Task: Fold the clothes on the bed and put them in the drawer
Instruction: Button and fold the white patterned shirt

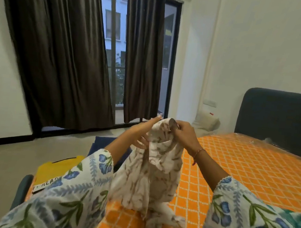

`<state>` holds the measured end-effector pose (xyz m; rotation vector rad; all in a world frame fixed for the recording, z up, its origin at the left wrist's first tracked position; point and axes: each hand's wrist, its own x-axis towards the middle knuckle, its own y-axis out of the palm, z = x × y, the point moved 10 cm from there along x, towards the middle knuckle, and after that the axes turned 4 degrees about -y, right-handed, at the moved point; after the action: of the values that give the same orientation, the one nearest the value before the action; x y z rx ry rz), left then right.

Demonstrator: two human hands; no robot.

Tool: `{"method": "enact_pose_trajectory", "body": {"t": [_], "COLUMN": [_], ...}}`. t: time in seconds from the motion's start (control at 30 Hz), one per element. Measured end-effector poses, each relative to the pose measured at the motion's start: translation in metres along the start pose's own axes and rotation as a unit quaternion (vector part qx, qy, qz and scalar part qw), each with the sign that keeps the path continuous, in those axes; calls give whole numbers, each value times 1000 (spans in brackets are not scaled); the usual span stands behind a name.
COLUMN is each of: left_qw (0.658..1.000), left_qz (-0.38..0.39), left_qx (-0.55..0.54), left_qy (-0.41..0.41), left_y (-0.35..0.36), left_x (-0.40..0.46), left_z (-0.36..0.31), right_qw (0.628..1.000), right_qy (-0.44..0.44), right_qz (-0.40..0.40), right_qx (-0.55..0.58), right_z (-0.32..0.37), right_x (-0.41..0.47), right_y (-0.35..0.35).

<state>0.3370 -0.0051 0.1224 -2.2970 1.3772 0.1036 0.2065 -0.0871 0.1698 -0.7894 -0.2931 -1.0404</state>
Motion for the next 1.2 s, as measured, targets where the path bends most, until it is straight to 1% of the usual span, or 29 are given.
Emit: {"method": "enact_pose_trajectory", "body": {"t": [0.07,0.1,0.13,0.17,0.23,0.33,0.37,0.43,0.47,0.5,0.53,0.6,0.63,0.67,0.73,0.8,0.87,0.93,0.97,1.03,1.07,1.13,1.2], "left_qw": [993,986,981,979,980,975,975,976,977,976,976,979,982,985,993,996,991,986,984,985,986,984,979], "left_qz": [-60,-81,-86,-82,-82,-112,-114,-105,-92,-78,-63,-40,-30,-22,0,35,84,125,131,121,116,111,95], "left_qx": [42,48,49,47,29,16,2,-66,-110,-139,-151,-140,-126,-110,-64,-1,37,34,27,6,-10,-54,-80], "left_qy": [89,137,167,180,176,190,192,177,161,148,143,140,137,128,104,85,93,108,114,119,122,132,161], "left_y": [-6,-7,-7,-7,-9,-19,-21,-27,-29,-30,-32,-34,-36,-39,-49,-59,-67,-68,-68,-70,-72,-75,-78], "left_x": [-4,-6,-8,-8,-8,-10,-10,-11,-12,-12,-12,-13,-15,-15,-12,-11,-10,-12,-14,-14,-12,-7,-3], "left_z": [-24,-38,-48,-55,-62,-73,-74,-72,-69,-68,-68,-71,-72,-71,-67,-60,-56,-55,-55,-53,-51,-47,-45], "right_qw": [1000,1000,1000,999,998,993,988,979,978,980,979,968,967,973,987,982,964,946,938,924,917,908,908], "right_qy": [11,-3,-15,-24,-36,-27,-19,3,12,16,14,8,11,19,44,86,123,152,164,180,182,175,161], "right_qz": [0,8,22,36,55,106,129,173,188,196,200,198,188,172,144,161,199,232,250,285,292,278,227], "right_qx": [10,9,2,-3,-7,55,81,106,91,44,-26,-154,-169,-152,-48,54,124,170,176,180,200,258,313], "right_z": [2,7,13,18,24,36,38,40,36,30,22,5,-4,-12,-21,-27,-28,-25,-24,-23,-23,-22,-19], "right_x": [10,16,19,25,32,33,32,29,29,30,30,27,26,24,23,21,19,14,11,2,1,1,4], "right_y": [-3,-3,-2,-2,-2,-3,-3,-4,-5,-7,-9,-10,-10,-14,-26,-36,-40,-39,-37,-28,-24,-20,-24]}}
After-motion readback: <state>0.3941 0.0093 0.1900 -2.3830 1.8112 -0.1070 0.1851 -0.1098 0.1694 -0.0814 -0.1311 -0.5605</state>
